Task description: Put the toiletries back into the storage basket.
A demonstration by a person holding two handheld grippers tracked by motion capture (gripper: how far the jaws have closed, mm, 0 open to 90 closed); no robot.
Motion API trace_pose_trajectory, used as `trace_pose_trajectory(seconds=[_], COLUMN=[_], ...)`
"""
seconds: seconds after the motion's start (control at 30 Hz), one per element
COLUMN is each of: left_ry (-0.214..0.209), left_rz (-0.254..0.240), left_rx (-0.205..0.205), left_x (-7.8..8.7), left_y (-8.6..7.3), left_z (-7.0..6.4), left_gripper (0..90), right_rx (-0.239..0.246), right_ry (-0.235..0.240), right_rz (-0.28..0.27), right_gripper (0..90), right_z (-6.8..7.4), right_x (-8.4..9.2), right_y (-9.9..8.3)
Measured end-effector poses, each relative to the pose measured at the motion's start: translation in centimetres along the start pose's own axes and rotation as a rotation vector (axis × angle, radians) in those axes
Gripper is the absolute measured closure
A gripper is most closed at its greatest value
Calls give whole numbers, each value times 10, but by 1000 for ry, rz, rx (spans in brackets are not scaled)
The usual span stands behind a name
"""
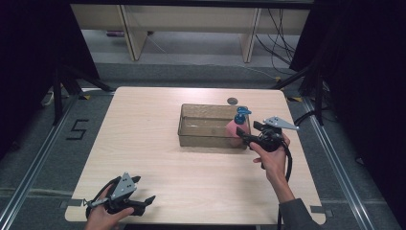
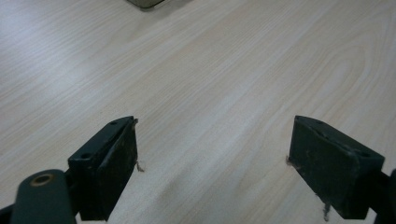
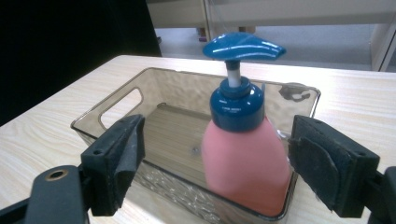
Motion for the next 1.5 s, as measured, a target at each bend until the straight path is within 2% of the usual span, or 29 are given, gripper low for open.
trace_pose_trajectory(seconds=[0.03, 0.1, 0.13, 0.17, 0.2, 0.27, 0.3, 0.37, 0.4, 0.43, 0.5, 0.53, 0.63, 0.67, 0.77, 0.87, 0.93, 1.0, 1.07, 1.1, 1.13, 1.2, 1.23, 1.3, 1.37, 1.4, 1.43, 1.47, 1.5], left_ry=[-7, -7, -8, -8, -1, -2, -2, 1, -2, -1, 2, 0, 5, -5, 8, -2, -5, -6, -9, -10, -6, -6, 0, -3, -2, -2, -1, 2, 3], left_rz=[-6, 2, 15, 14, 15, 6, 17, 15, 5, 4, -9, 2, 2, 7, 0, 7, 2, 2, 5, 6, 3, 4, -13, 0, -2, -5, -5, 6, 2], left_rx=[10, 7, -12, -9, -15, 5, -6, -11, 5, 8, 16, 6, -11, -5, -11, -6, -6, -2, -1, -1, -2, -5, 20, 0, 5, 8, 6, -5, -5], left_x=[-1, -1, 1, 0, 0, -1, 0, 0, -1, -1, -1, 0, 1, 2, 2, 2, 2, 1, 1, 1, 1, 2, 1, 2, 2, 1, 2, 2, 2], left_y=[0, 0, -1, -1, -1, -1, -1, -1, 0, 0, 0, -1, -2, -2, -1, -2, -1, -1, -1, -2, -1, -1, 0, -1, -1, -1, -1, -1, -1], left_z=[-1, -1, 0, -1, 0, -2, -1, 0, -1, -1, -2, -1, 1, 0, 2, 0, -1, -1, -1, -1, -1, 0, -2, -1, -1, -2, -2, 0, 0], left_gripper=[152, 152, 152, 152, 151, 152, 152, 152, 152, 152, 152, 152, 151, 151, 151, 151, 151, 150, 150, 151, 151, 151, 151, 151, 151, 150, 150, 151, 151], right_rx=[26, -10, 4, -2, -47, 8, -3, 0, 11, -22, -12, -4, -17, 1, 10, 23, 13, 34, 28, 1, 38, -3, 18, 40, 15, 35, 14, 42, 16], right_ry=[-6, 15, 5, 10, 16, 2, -8, 6, 2, 13, 26, 15, 24, 21, 46, 53, 81, 84, 83, 88, 82, 98, 101, 82, 106, 96, 95, 104, 114], right_rz=[7, 1, 8, 7, 15, 3, 5, 3, -1, -7, -19, -16, -21, -12, -20, -12, -11, 4, -2, 3, 3, 10, 0, 15, 5, 8, 26, 6, 17], right_gripper=[197, 197, 197, 197, 197, 197, 197, 195, 195, 194, 194, 193, 192, 192, 192, 194, 193, 193, 192, 191, 192, 192, 192, 192, 192, 192, 192, 192, 192], right_z=[-2, -2, -4, -5, -2, -6, -5, -6, -7, -4, -4, -4, 2, 2, 9, 15, 20, 22, 24, 26, 24, 28, 27, 27, 30, 29, 31, 30, 33], right_x=[1, 2, 3, 3, 5, 7, 7, 10, 11, 11, 12, 14, 16, 17, 19, 20, 19, 19, 19, 19, 20, 21, 21, 22, 22, 23, 24, 22, 23], right_y=[0, -3, -3, -4, -5, -4, -5, -5, -5, -5, -5, -5, -5, -5, -5, -8, -11, -15, -17, -19, -18, -21, -21, -23, -25, -25, -27, -27, -28])
Point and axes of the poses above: each handheld gripper's, and its own axes: x roughly backward along the jaws, y roughly out of its top, z roughly to its left, the point moved 5 cm from there along -x, roughly forward along the jaws, and after that the axes turned 3 degrees about -x, right-handed, at the moved point
